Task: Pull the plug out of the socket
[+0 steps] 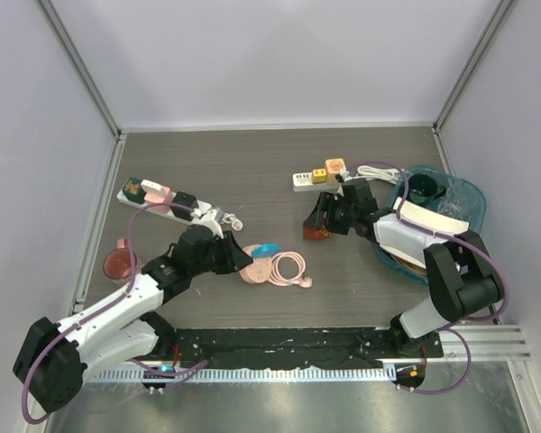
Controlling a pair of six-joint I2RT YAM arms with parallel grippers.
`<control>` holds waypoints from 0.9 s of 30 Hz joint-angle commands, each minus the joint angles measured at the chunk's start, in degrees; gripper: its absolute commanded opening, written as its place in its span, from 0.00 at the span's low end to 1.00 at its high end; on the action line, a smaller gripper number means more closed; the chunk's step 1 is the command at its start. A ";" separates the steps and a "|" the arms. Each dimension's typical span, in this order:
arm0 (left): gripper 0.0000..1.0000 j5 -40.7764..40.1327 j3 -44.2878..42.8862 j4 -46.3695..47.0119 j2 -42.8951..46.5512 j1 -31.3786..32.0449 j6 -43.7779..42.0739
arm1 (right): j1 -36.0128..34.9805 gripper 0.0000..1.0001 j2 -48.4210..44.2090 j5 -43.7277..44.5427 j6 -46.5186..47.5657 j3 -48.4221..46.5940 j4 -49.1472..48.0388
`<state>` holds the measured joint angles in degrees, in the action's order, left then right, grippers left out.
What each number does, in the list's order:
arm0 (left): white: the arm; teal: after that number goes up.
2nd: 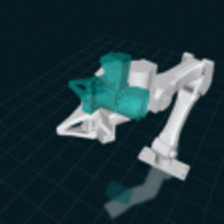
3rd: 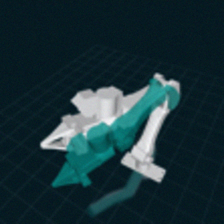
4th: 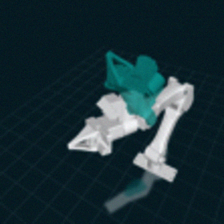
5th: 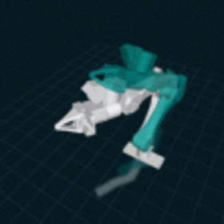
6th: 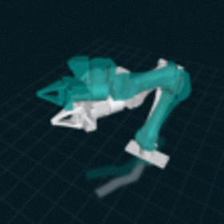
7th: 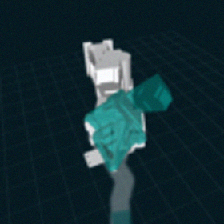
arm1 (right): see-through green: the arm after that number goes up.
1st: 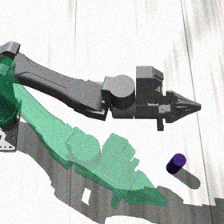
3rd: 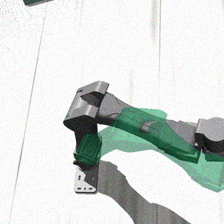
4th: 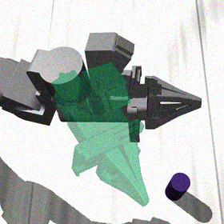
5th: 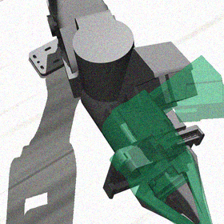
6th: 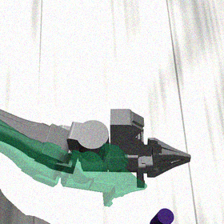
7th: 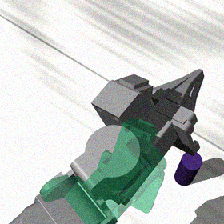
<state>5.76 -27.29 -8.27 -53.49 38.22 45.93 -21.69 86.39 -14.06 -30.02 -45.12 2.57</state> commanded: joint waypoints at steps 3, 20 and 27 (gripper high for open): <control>0.00 4.17 -0.31 5.20 -1.43 0.02 -0.67 | 0.95 0.55 1.85 -1.58 0.58 -2.25 -4.33; 0.00 7.77 -3.21 1.50 -1.26 0.02 -1.20 | 2.97 0.91 -6.75 10.20 5.93 -10.77 13.51; 0.00 10.23 -2.77 3.44 -2.58 0.02 -0.84 | 2.19 0.79 -18.70 -12.80 8.22 -2.18 0.97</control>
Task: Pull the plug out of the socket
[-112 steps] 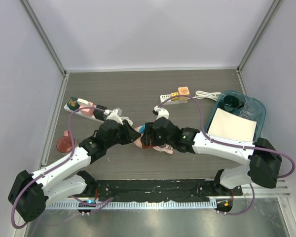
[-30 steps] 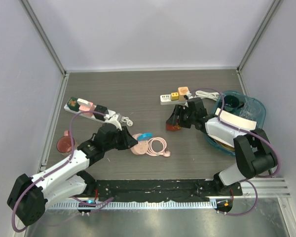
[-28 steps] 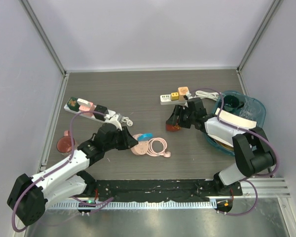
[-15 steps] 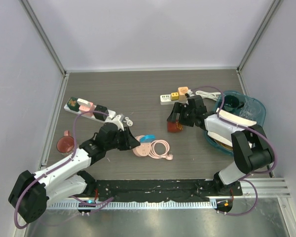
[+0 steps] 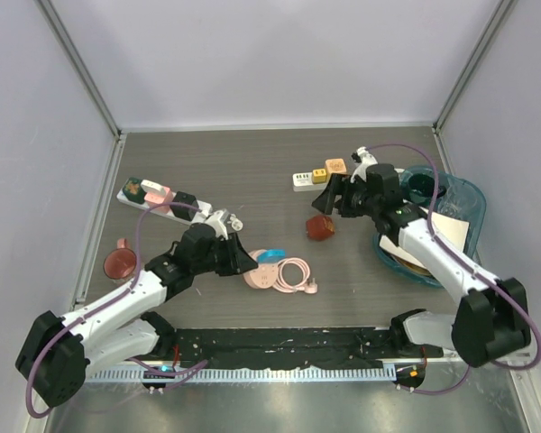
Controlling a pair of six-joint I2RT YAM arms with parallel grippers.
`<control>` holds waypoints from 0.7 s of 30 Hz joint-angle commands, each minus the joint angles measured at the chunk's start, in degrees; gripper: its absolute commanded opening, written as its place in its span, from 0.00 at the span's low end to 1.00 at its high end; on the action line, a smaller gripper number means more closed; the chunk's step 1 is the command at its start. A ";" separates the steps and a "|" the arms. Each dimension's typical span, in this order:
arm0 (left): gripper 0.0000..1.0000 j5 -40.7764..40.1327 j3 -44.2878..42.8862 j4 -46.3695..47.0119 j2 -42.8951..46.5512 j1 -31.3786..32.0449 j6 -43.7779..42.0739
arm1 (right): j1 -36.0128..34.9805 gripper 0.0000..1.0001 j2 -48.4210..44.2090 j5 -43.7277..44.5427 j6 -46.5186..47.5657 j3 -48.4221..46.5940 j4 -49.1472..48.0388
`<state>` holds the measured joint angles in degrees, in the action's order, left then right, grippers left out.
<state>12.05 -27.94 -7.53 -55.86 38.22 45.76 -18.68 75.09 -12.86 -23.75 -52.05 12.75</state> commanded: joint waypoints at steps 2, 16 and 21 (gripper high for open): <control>0.00 5.08 -2.55 3.13 -1.10 -0.07 -0.41 | -1.80 0.73 -11.52 -15.95 3.78 9.22 -16.05; 0.00 9.21 -3.25 3.93 -2.94 0.01 0.30 | -23.24 0.78 -15.32 -12.90 19.42 17.07 -22.16; 0.00 10.80 -3.35 4.45 -3.38 0.02 0.65 | -25.62 0.80 -16.29 -12.62 22.95 19.53 -25.05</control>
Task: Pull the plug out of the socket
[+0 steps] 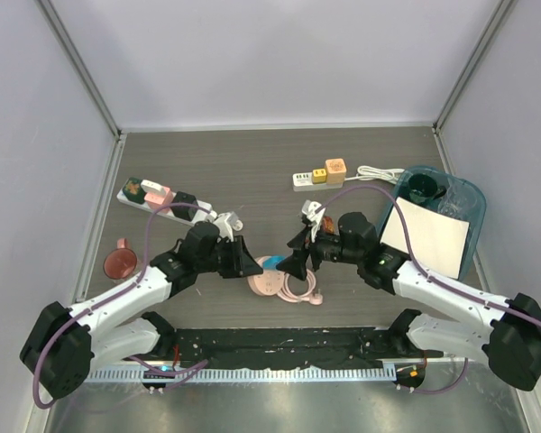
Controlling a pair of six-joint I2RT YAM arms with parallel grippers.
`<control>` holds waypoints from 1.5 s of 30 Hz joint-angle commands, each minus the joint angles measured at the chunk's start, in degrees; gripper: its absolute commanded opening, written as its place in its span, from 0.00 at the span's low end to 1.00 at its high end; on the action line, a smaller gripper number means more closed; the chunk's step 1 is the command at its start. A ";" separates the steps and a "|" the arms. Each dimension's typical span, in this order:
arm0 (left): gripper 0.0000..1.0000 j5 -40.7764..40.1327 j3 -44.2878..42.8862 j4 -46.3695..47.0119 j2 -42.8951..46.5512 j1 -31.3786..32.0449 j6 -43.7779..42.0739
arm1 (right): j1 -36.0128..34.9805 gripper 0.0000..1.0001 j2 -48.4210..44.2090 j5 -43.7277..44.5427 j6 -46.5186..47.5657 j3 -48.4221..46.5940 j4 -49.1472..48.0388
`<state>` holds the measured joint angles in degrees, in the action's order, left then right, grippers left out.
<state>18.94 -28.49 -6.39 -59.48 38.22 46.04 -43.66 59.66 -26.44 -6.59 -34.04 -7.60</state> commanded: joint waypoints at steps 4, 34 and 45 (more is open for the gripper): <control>0.00 4.18 -3.15 3.49 0.16 0.02 0.28 | -2.39 0.80 -1.30 -0.82 11.77 6.35 -11.02; 0.00 5.14 -2.97 5.78 -1.61 -0.07 3.53 | -11.18 0.48 6.08 10.18 19.33 6.53 -15.61; 0.00 6.11 -2.53 6.13 -0.72 -0.07 4.14 | -12.24 0.49 8.11 9.56 21.71 6.44 -15.34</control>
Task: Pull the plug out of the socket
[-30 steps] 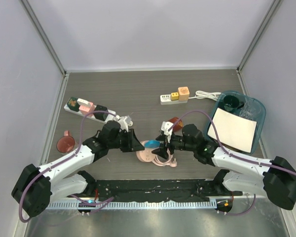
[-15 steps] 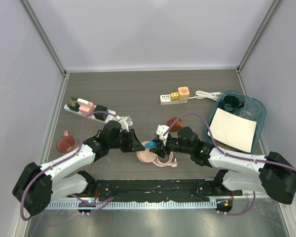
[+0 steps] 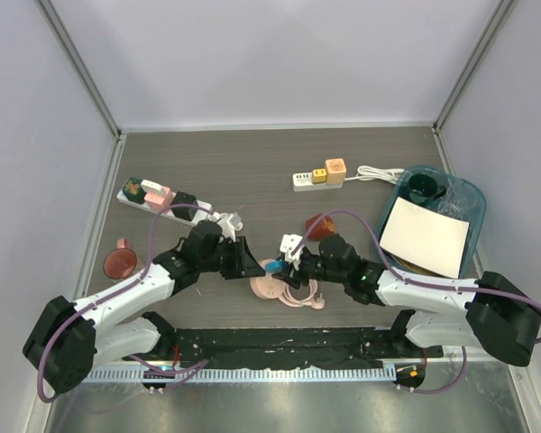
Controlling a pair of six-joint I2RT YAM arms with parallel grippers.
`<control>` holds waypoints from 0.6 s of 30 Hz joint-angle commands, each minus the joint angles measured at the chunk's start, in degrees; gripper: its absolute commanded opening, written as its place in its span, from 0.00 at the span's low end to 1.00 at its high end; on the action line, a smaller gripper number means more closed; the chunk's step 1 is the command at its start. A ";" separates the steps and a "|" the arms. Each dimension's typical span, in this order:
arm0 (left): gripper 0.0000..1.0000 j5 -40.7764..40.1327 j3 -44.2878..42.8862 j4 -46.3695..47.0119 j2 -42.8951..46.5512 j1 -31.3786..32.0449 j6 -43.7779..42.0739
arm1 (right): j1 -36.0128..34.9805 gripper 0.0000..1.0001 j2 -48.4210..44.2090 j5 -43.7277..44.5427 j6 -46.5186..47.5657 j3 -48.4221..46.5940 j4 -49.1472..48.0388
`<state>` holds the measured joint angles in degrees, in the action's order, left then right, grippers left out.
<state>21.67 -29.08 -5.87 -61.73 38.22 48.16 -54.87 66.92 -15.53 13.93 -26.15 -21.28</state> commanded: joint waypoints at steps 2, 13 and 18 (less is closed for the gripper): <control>0.00 3.03 -2.47 4.99 1.36 -0.07 1.59 | -1.20 0.34 0.59 -0.30 1.62 -1.10 -2.10; 0.00 -7.08 -5.72 -5.72 -2.68 -0.07 -0.08 | -1.20 0.01 -5.83 3.40 4.52 1.19 -3.42; 0.00 -9.98 -7.31 -9.51 -5.32 -0.07 -1.23 | -2.60 0.01 -6.44 4.54 7.41 -0.39 0.10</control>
<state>19.75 -34.52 -10.31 -65.10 38.89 47.79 -55.86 63.33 -12.08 18.37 -24.62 -19.94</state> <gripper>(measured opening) 0.347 0.249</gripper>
